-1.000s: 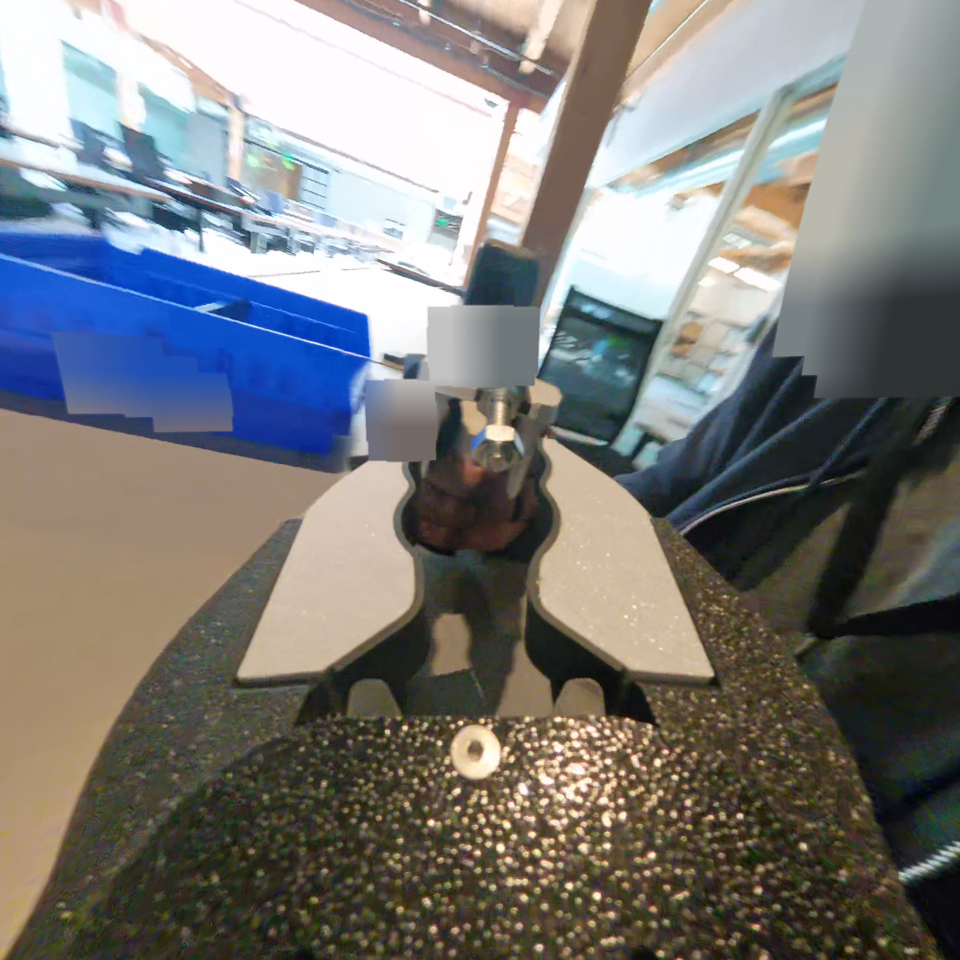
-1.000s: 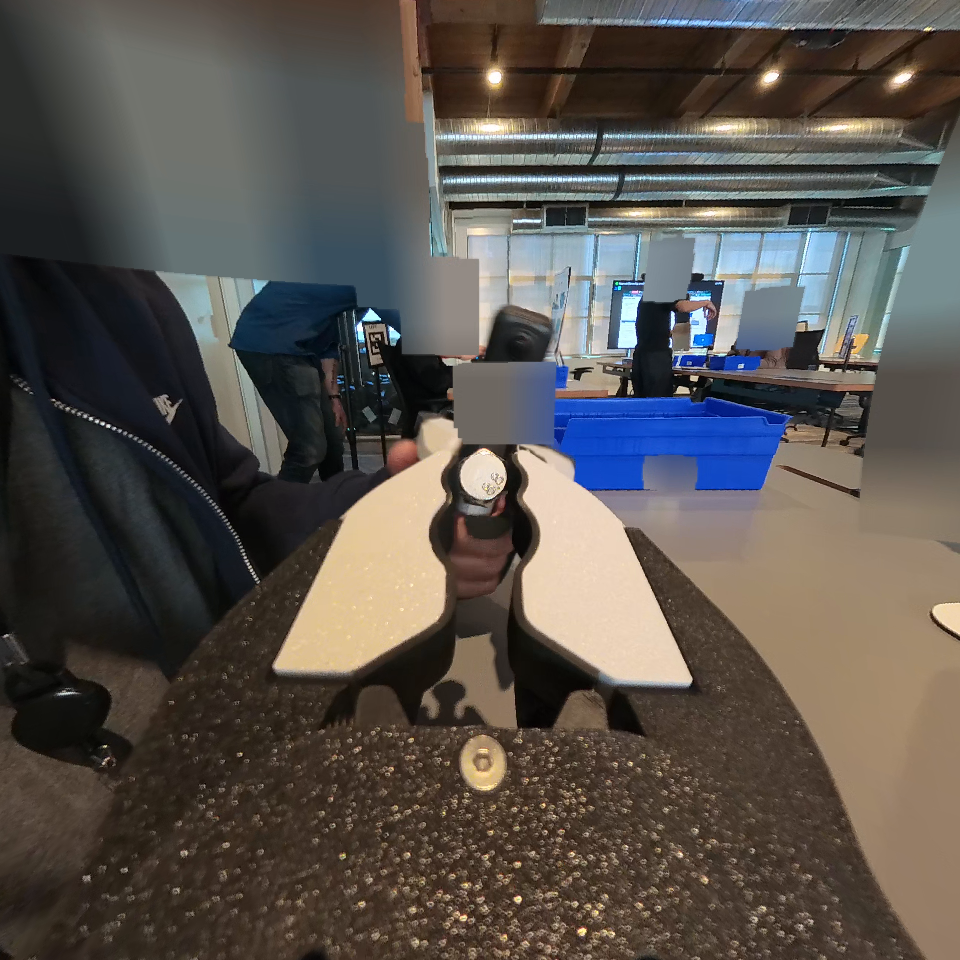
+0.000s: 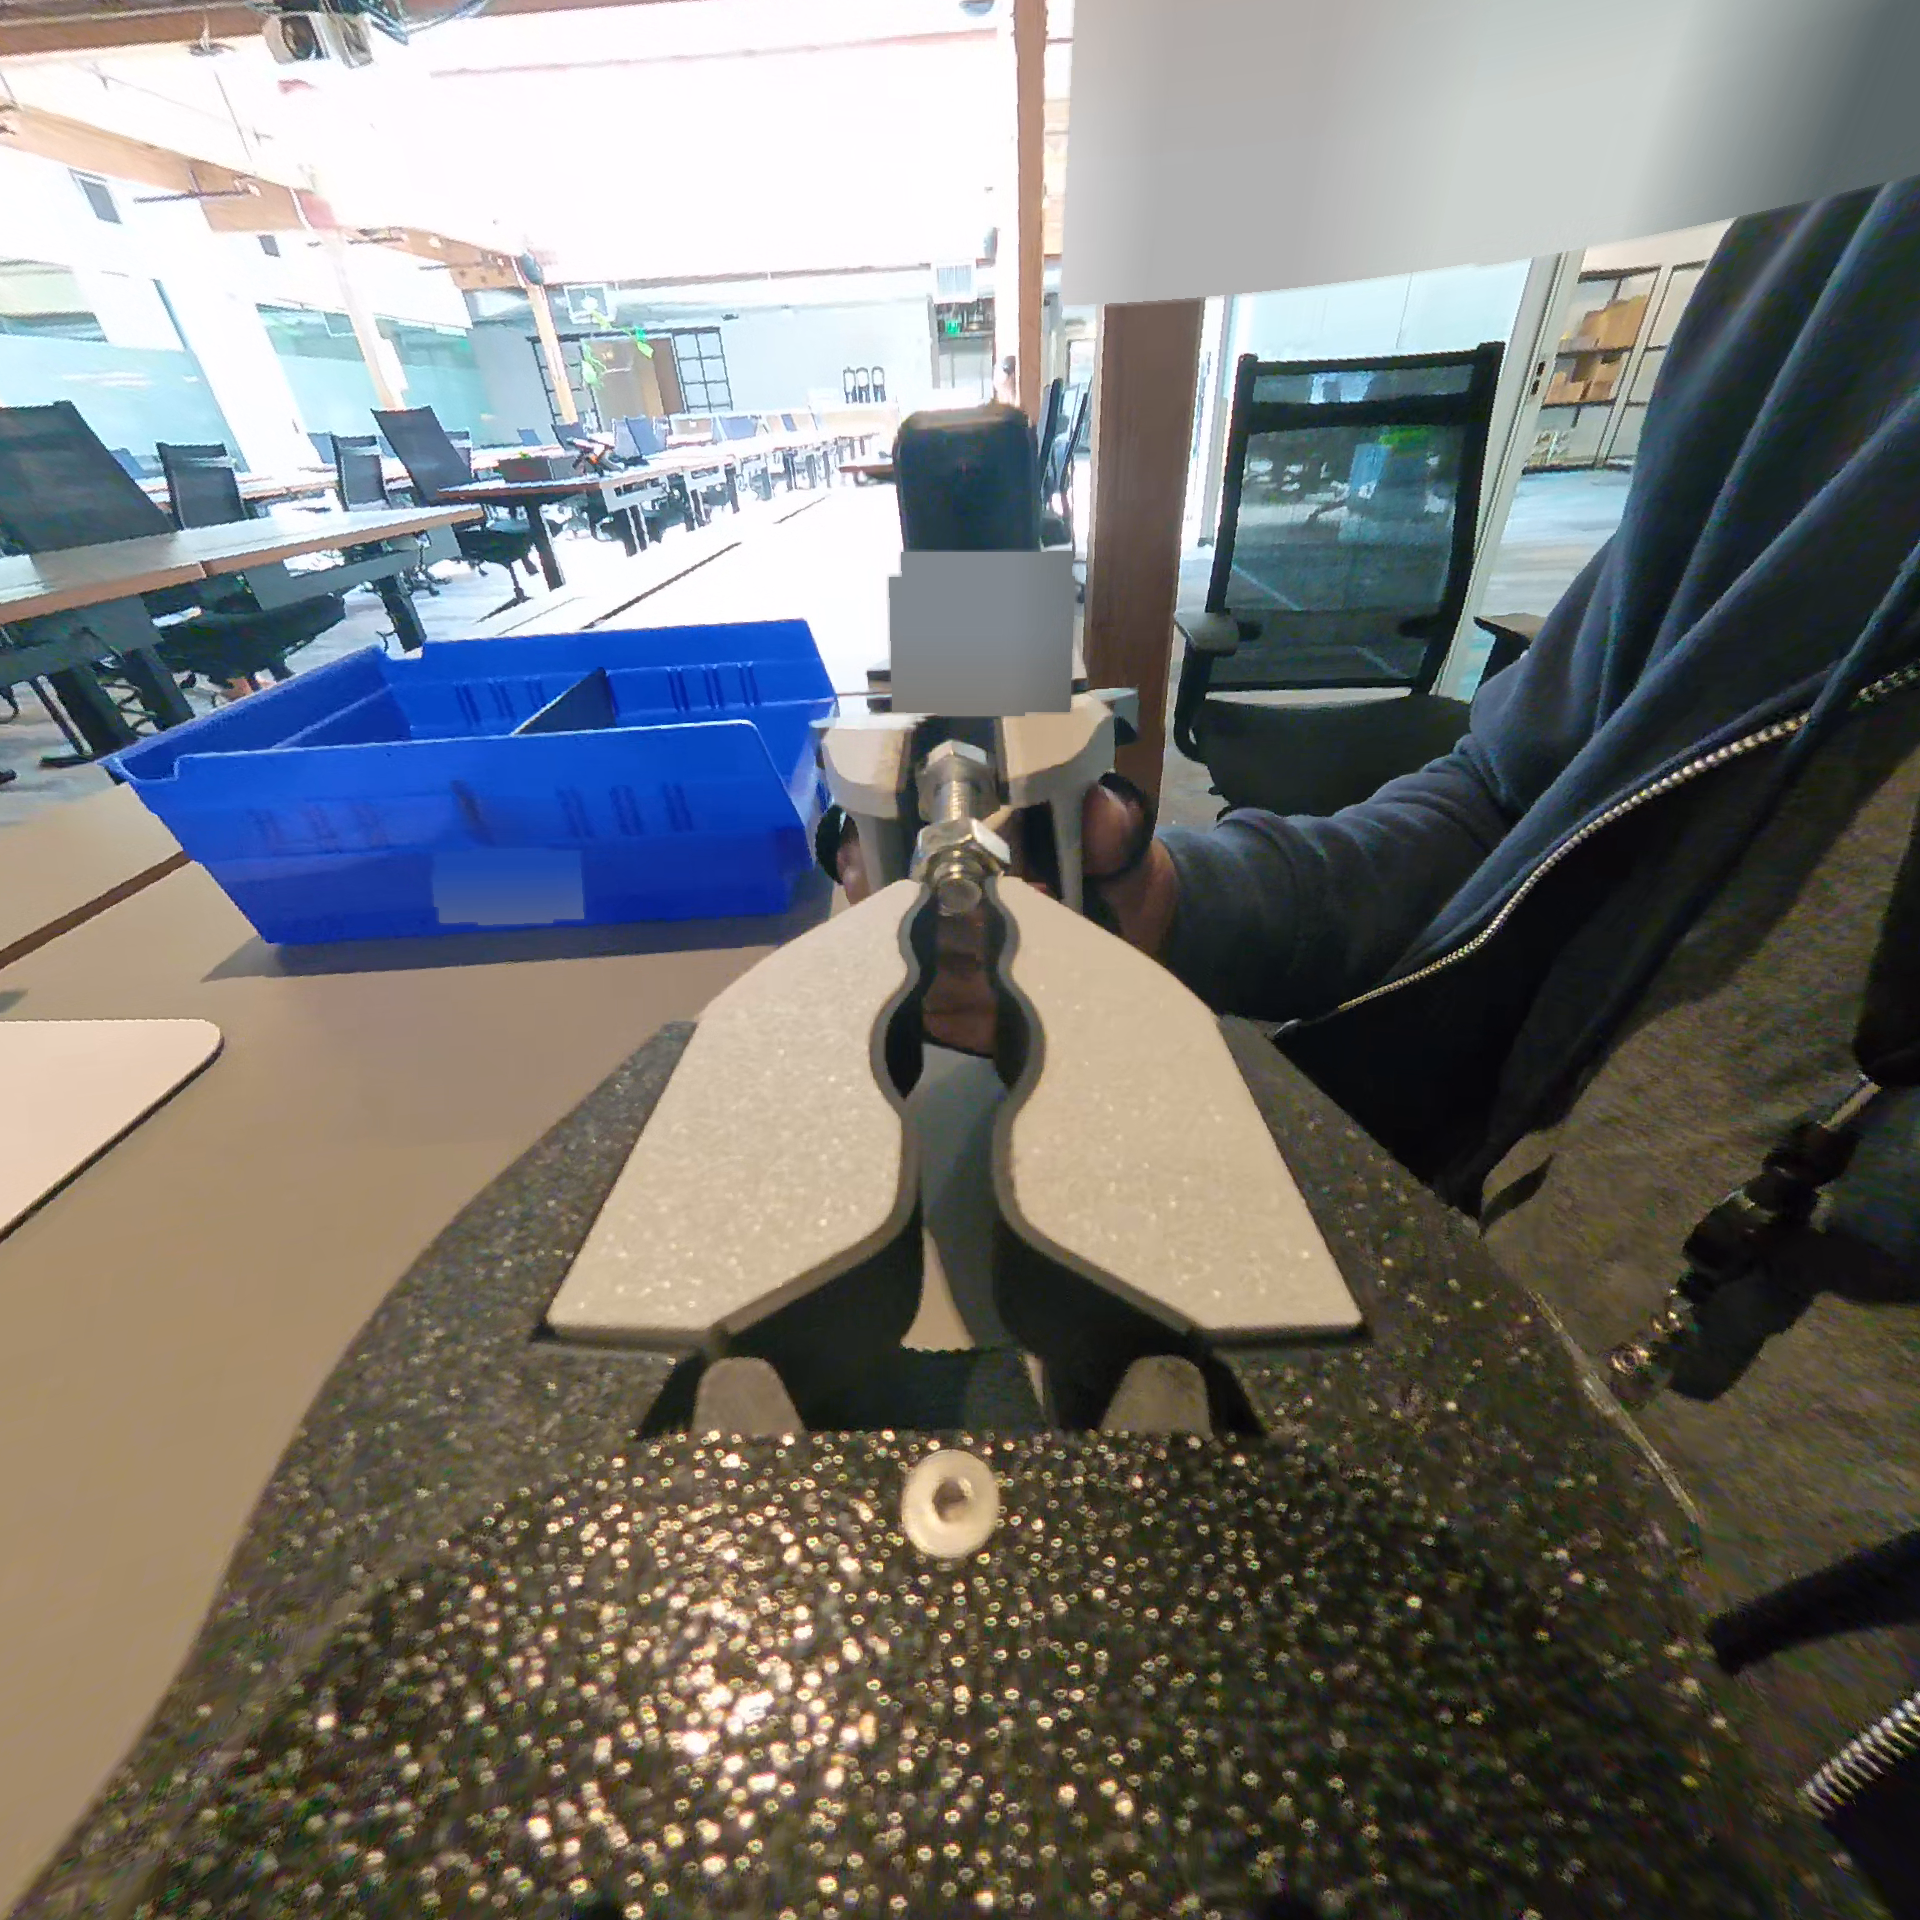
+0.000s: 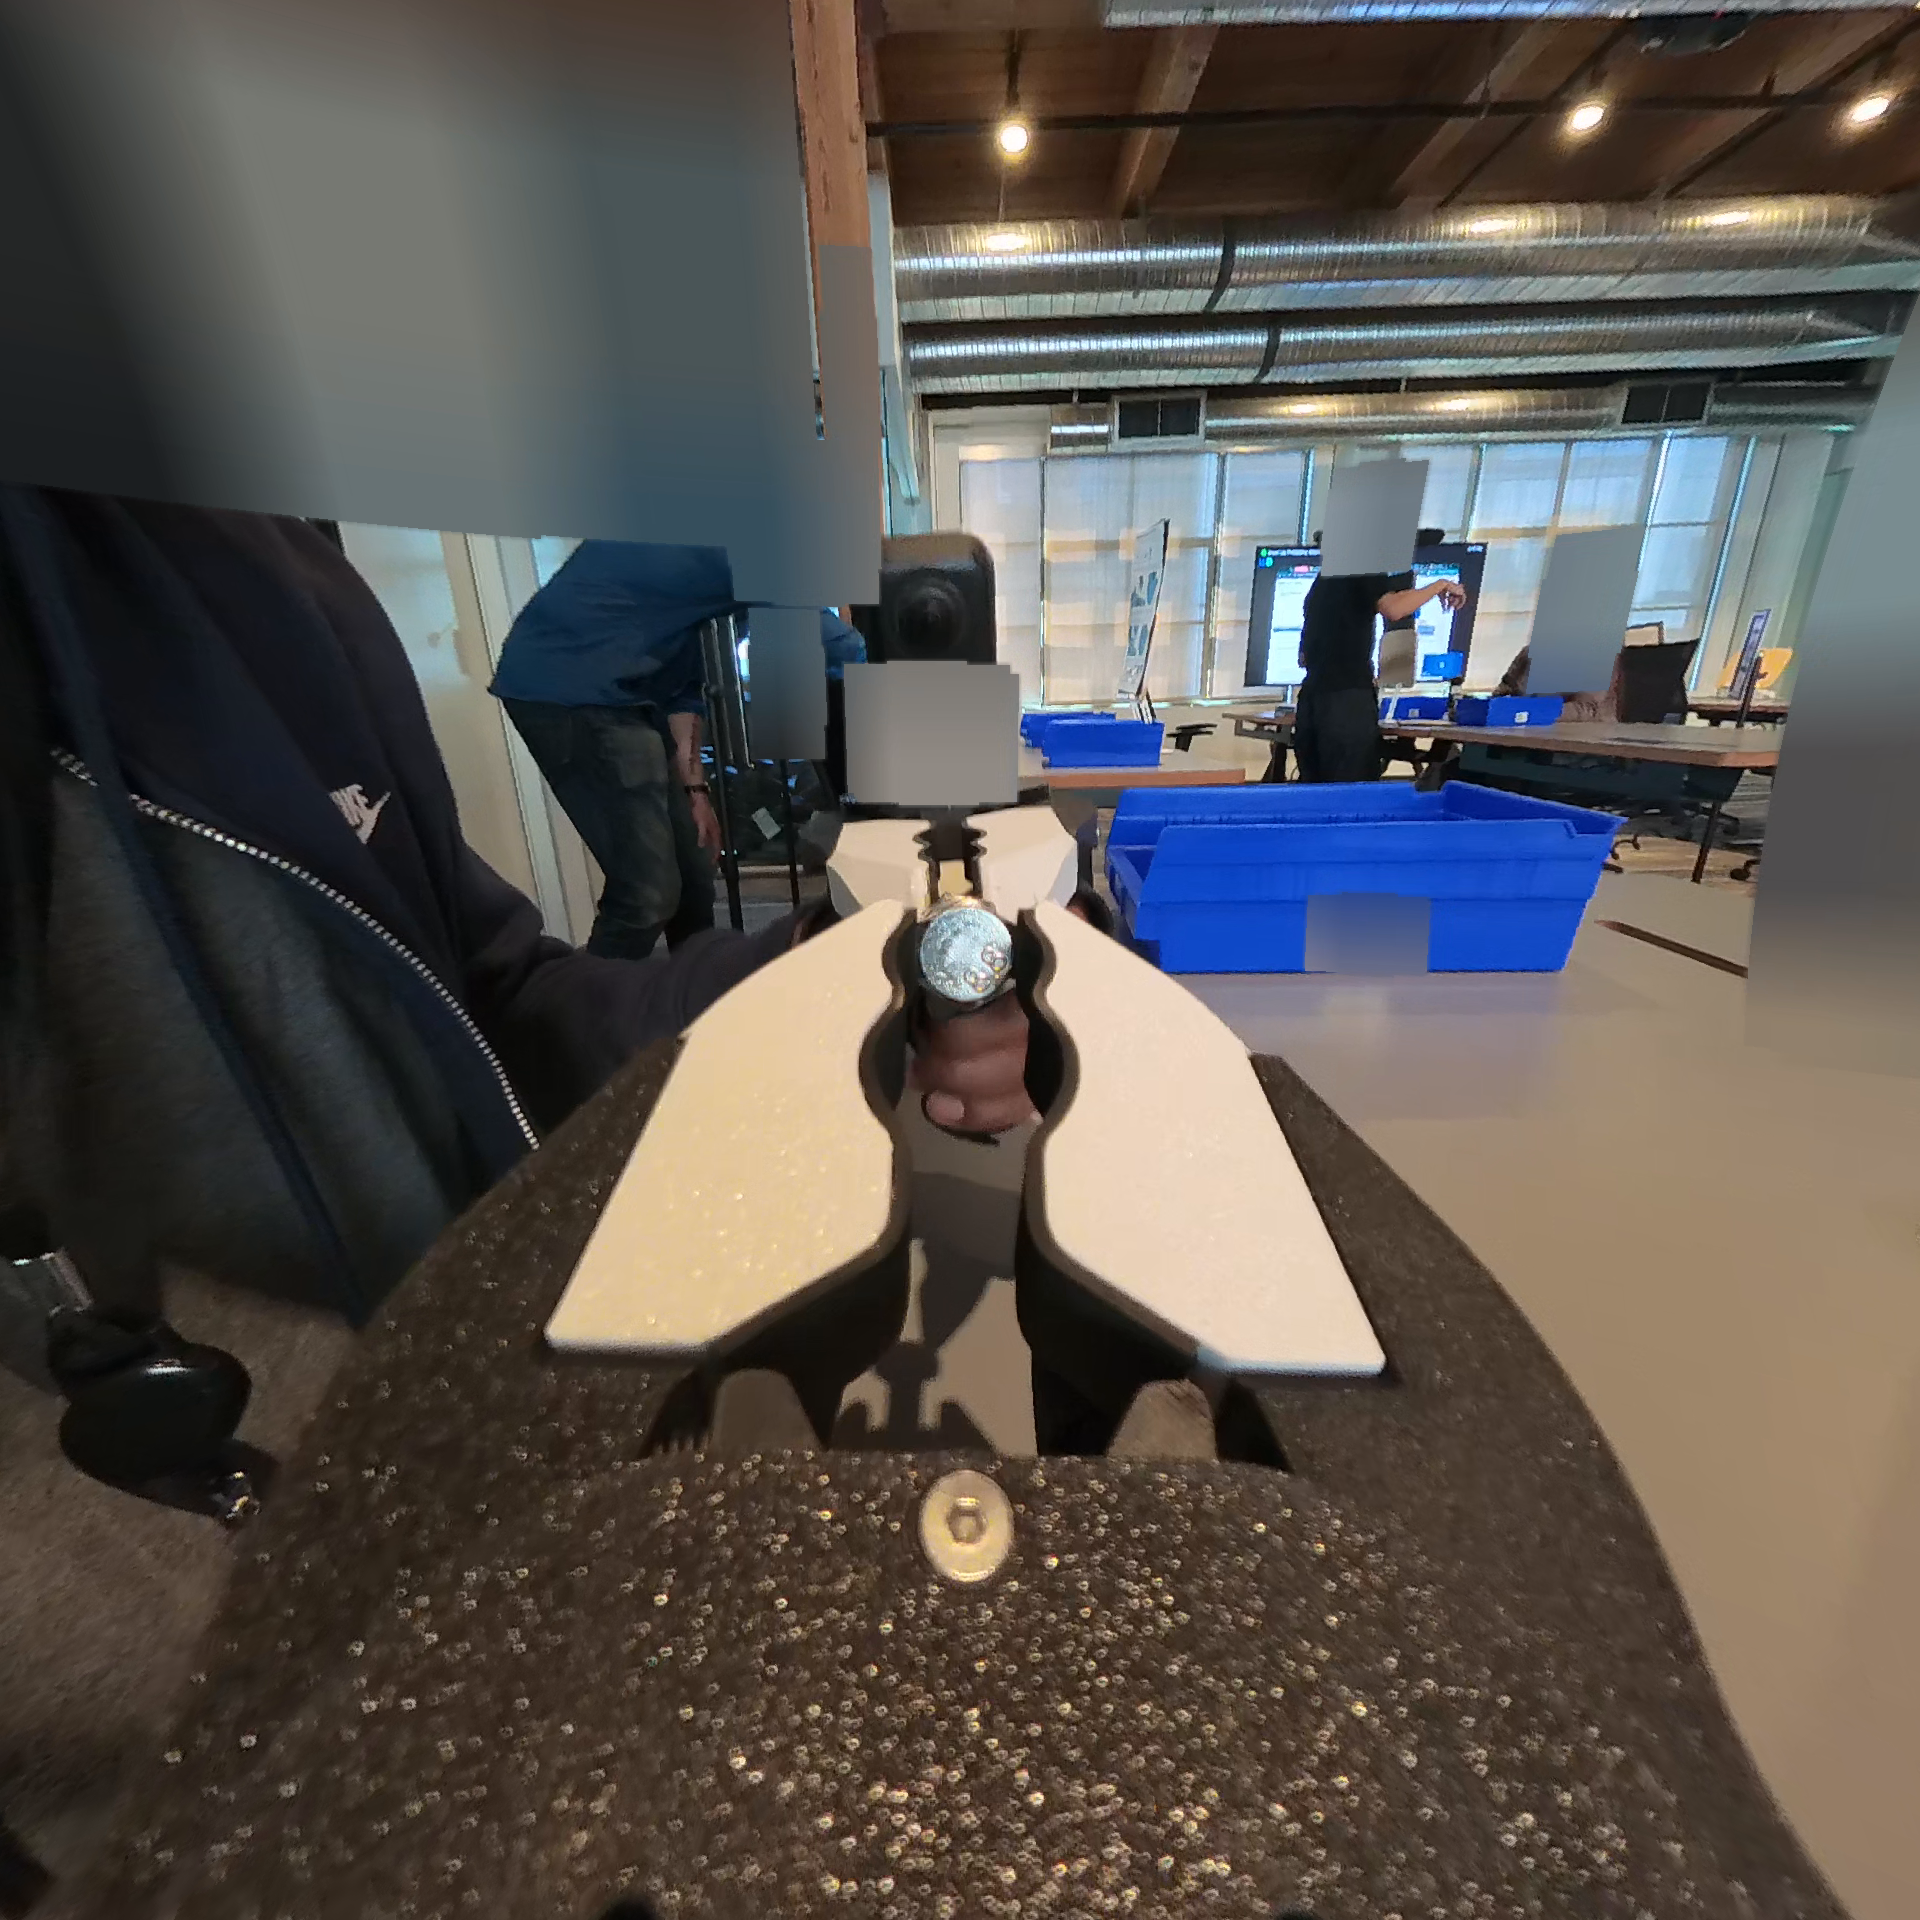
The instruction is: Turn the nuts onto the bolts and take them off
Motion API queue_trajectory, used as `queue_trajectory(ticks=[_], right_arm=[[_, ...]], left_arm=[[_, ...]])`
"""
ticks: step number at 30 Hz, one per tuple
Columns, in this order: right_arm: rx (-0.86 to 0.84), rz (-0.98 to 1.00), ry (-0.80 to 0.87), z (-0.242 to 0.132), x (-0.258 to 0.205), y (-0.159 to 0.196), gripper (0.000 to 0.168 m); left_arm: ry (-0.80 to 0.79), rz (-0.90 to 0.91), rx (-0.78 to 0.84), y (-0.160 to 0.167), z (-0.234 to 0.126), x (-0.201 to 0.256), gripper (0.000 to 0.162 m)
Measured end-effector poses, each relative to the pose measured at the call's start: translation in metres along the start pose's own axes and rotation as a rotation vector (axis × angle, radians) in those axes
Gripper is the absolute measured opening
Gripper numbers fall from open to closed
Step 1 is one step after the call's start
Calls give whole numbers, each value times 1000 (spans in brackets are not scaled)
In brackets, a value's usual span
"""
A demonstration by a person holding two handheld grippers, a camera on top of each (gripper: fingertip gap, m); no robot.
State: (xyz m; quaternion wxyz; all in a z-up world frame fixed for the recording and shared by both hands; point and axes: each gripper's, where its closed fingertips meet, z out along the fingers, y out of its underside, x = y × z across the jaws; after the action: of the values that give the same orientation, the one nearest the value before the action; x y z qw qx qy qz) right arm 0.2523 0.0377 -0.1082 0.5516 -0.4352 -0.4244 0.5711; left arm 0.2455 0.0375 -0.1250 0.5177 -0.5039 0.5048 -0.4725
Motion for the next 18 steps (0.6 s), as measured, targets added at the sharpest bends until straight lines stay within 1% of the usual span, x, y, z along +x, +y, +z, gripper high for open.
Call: queue_trajectory(ticks=[12, 18], right_arm=[[-38, -8, 13, 3, 1, 6, 17], [-41, -9, 19, 3, 2, 7, 17]], left_arm=[[-22, 2, -3, -5, -5, -2, 7], [-22, -9, 27, -7, -5, -2, 7]])
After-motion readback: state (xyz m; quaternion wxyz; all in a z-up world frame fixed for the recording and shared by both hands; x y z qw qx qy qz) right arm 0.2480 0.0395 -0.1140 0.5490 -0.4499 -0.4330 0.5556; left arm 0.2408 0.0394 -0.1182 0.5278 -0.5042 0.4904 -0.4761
